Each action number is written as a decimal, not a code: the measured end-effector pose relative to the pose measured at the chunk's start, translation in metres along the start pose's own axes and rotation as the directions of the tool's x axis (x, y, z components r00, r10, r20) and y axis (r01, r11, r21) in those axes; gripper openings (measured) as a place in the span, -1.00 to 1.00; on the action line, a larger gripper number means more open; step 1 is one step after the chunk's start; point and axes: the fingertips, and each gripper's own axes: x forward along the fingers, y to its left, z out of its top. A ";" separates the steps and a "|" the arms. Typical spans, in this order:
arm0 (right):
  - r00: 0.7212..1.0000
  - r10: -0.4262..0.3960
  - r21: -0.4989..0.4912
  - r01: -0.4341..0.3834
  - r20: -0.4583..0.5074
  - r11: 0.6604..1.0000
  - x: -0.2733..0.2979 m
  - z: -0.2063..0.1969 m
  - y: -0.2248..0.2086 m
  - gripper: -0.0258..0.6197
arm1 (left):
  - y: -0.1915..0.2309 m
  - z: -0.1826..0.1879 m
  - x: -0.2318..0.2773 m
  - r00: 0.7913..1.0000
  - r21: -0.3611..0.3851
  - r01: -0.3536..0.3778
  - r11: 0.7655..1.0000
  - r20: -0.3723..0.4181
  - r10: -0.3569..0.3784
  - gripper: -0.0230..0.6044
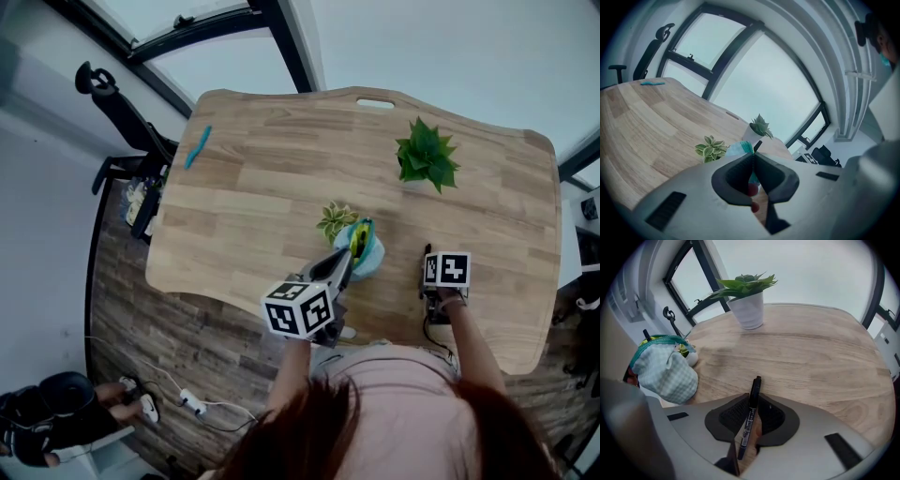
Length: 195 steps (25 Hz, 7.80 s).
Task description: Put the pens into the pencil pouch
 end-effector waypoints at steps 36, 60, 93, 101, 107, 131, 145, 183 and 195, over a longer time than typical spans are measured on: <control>0.888 0.298 0.155 -0.369 0.350 0.917 -0.074 0.066 0.026 -0.78 | -0.010 -0.004 -0.015 0.996 0.052 -0.062 0.997 0.063 0.059 -0.89; 0.614 0.540 0.003 -0.662 0.576 0.749 -0.150 0.125 0.091 -0.78 | -0.016 -0.007 -0.016 0.993 0.036 -0.078 0.996 0.087 0.075 -0.89; 0.412 0.652 -0.289 -0.656 0.636 0.697 -0.173 0.141 0.176 -0.78 | -0.019 -0.008 -0.013 0.998 0.055 -0.041 0.998 0.058 0.038 -0.89; 0.463 0.655 -0.342 -0.592 0.597 0.730 -0.151 0.126 0.186 -0.78 | -0.019 -0.009 -0.013 0.997 0.035 -0.042 0.998 0.066 0.040 -0.89; 0.507 0.671 -0.430 -0.519 0.541 0.739 -0.140 0.109 0.194 -0.78 | -0.019 -0.008 -0.012 0.997 0.031 -0.043 0.999 0.071 0.041 -0.89; 0.696 0.646 -0.648 -0.339 0.315 0.682 -0.106 0.064 0.215 -0.77 | -0.011 -0.010 -0.013 0.995 0.013 -0.063 0.998 0.082 0.061 -0.89; 0.710 0.647 -0.628 -0.376 0.276 0.681 -0.106 0.063 0.216 -0.64 | -0.007 -0.008 -0.017 0.993 0.009 -0.074 0.997 0.096 0.073 -0.89; 0.630 0.577 -0.493 -0.331 0.519 0.805 -0.166 0.067 0.176 -0.78 | 0.024 0.002 -0.062 0.940 -0.018 -0.230 0.973 0.254 0.227 -0.74; 0.625 0.554 -0.480 -0.307 0.549 0.822 -0.189 0.050 0.152 -0.91 | -0.011 -0.005 -0.076 0.925 0.041 -0.244 0.969 0.311 0.220 -0.83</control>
